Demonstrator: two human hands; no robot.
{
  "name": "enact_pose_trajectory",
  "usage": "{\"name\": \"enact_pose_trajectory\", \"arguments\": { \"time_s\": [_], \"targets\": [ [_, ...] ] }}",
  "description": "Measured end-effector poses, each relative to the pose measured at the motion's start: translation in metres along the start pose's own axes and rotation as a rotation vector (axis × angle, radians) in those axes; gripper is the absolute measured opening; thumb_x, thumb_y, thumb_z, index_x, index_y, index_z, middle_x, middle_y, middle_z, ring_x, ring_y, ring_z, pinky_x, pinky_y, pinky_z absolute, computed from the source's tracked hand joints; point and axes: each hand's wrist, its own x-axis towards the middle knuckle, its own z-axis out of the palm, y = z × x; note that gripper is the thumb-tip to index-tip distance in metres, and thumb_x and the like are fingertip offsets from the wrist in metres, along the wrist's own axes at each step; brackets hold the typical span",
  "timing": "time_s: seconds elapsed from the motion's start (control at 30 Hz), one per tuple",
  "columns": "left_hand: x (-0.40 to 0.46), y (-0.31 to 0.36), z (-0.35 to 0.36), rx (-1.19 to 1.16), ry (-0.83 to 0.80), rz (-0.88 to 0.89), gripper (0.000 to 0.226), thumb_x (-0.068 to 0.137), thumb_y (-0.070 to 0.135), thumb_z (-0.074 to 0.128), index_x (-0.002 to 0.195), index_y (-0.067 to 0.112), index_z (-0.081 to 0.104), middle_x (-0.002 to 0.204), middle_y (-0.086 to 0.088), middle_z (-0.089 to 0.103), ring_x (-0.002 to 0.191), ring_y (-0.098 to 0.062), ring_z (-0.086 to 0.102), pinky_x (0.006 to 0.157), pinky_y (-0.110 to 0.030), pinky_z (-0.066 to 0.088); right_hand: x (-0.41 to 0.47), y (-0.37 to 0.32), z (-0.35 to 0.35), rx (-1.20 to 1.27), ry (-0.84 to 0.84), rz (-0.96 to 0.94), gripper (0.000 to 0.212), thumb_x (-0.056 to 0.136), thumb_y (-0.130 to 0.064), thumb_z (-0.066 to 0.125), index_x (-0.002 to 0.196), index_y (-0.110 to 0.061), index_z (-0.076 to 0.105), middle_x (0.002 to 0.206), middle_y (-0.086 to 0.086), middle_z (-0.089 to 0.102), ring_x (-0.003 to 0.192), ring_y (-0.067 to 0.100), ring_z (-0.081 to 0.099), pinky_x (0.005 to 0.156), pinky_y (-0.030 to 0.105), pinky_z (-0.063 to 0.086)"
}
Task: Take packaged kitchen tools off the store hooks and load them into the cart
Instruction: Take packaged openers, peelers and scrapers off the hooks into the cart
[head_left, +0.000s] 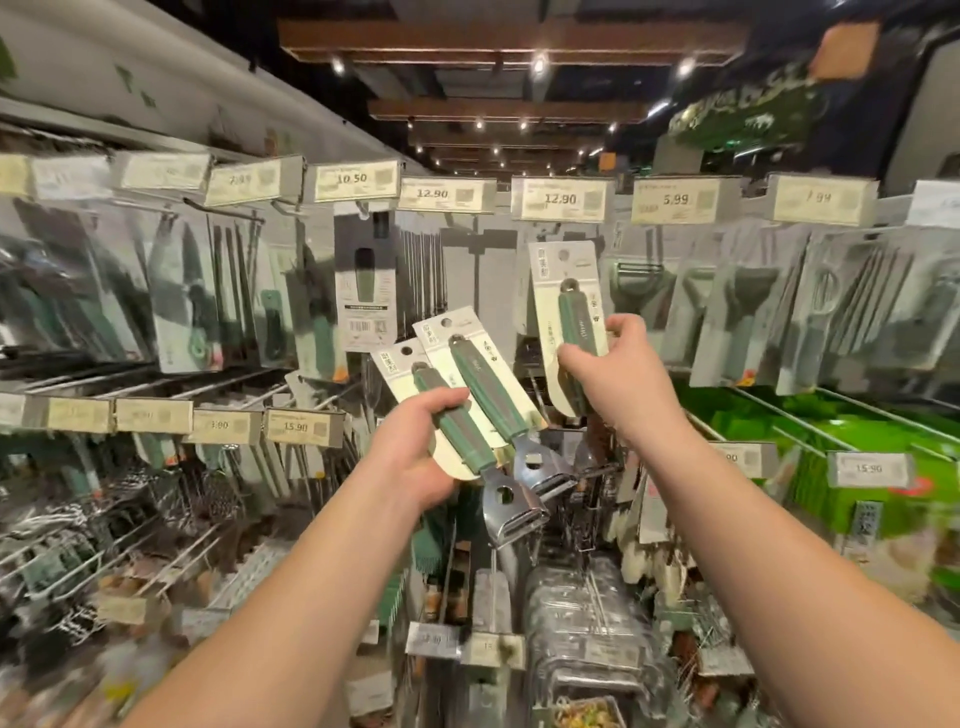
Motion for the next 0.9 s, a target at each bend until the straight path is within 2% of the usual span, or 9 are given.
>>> {"name": "enact_pose_trajectory", "arguments": {
  "time_s": [0.07,0.2,0.3,0.43,0.5,0.57,0.67,0.73,0.9],
  "targets": [
    [0.003,0.006,-0.004,0.005,0.003,-0.002,0.020,0.094,0.005,0.057,0.114,0.007,0.060,0.085,-0.018,0.077,0.072,-0.033,0.076,0.057,-0.044,0.057,0.009,-0.003,0.002,0.002,0.032,-0.005,0.061,0.087,-0.038,0.064,0.137,-0.020,0.033,0.100,0.000,0.069,0.076,0.024,0.072,0.063,0.041,0.057],
    [0.005,0.013,-0.012,0.003,-0.001,-0.031,0.012,0.095,0.005,0.057,0.107,0.006,0.059,0.098,-0.021,0.074,0.086,-0.036,0.072,0.066,-0.048,0.055,0.022,-0.006,0.009,0.008,0.075,0.000,0.061,0.087,-0.038,0.064,0.136,-0.019,0.033,0.105,0.001,0.067,0.075,0.021,0.070,0.065,0.043,0.060],
    [0.007,0.018,-0.014,-0.037,-0.004,-0.071,0.011,0.097,0.005,0.055,0.106,0.004,0.059,0.107,-0.023,0.071,0.092,-0.037,0.070,0.072,-0.052,0.054,0.029,-0.007,0.016,0.001,0.122,0.002,0.064,0.089,-0.038,0.063,0.141,-0.018,0.031,0.107,0.002,0.064,0.077,0.020,0.069,0.065,0.041,0.059],
    [0.009,0.023,-0.017,-0.050,-0.015,-0.102,0.010,0.097,0.005,0.056,0.106,0.003,0.060,0.095,-0.022,0.073,0.087,-0.037,0.070,0.067,-0.051,0.053,0.039,-0.011,0.026,0.000,0.179,-0.009,0.066,0.090,-0.039,0.062,0.143,-0.018,0.030,0.114,0.003,0.061,0.079,0.019,0.069,0.072,0.045,0.060],
    [0.009,0.026,-0.019,-0.047,-0.019,-0.114,0.008,0.096,0.004,0.057,0.103,0.002,0.060,0.089,-0.022,0.074,0.086,-0.036,0.070,0.067,-0.051,0.053,0.043,-0.013,0.031,-0.014,0.191,-0.014,0.066,0.090,-0.039,0.063,0.143,-0.017,0.030,0.117,0.003,0.060,0.081,0.018,0.068,0.072,0.043,0.059],
    [0.010,0.028,-0.021,-0.042,-0.029,-0.116,0.005,0.096,0.003,0.056,0.099,0.002,0.060,0.087,-0.021,0.074,0.086,-0.036,0.070,0.070,-0.051,0.054,0.046,-0.015,0.037,-0.032,0.201,-0.019,0.068,0.088,-0.041,0.062,0.142,-0.018,0.029,0.123,0.005,0.058,0.087,0.023,0.068,0.073,0.042,0.059],
    [0.013,0.032,-0.022,-0.021,-0.040,-0.115,0.004,0.095,0.003,0.057,0.097,0.004,0.061,0.085,-0.020,0.074,0.087,-0.036,0.070,0.070,-0.050,0.054,0.050,-0.015,0.046,-0.035,0.226,-0.032,0.070,0.086,-0.043,0.062,0.143,-0.019,0.029,0.131,0.009,0.056,0.102,0.030,0.066,0.084,0.046,0.058],
    [0.015,0.035,-0.024,-0.003,-0.045,-0.108,0.003,0.095,0.003,0.058,0.096,0.005,0.061,0.087,-0.019,0.075,0.088,-0.036,0.071,0.070,-0.049,0.055,0.052,-0.014,0.051,-0.020,0.249,-0.042,0.070,0.088,-0.042,0.063,0.144,-0.017,0.029,0.136,0.009,0.053,0.108,0.026,0.062,0.092,0.045,0.055],
    [0.017,0.038,-0.027,0.007,-0.066,-0.108,0.005,0.095,0.004,0.059,0.099,0.005,0.061,0.089,-0.019,0.075,0.087,-0.036,0.072,0.068,-0.050,0.056,0.057,-0.004,0.060,0.016,0.306,-0.069,0.071,0.092,-0.040,0.062,0.148,-0.015,0.028,0.146,0.006,0.045,0.121,0.021,0.054,0.091,0.032,0.047]
  ]
}}
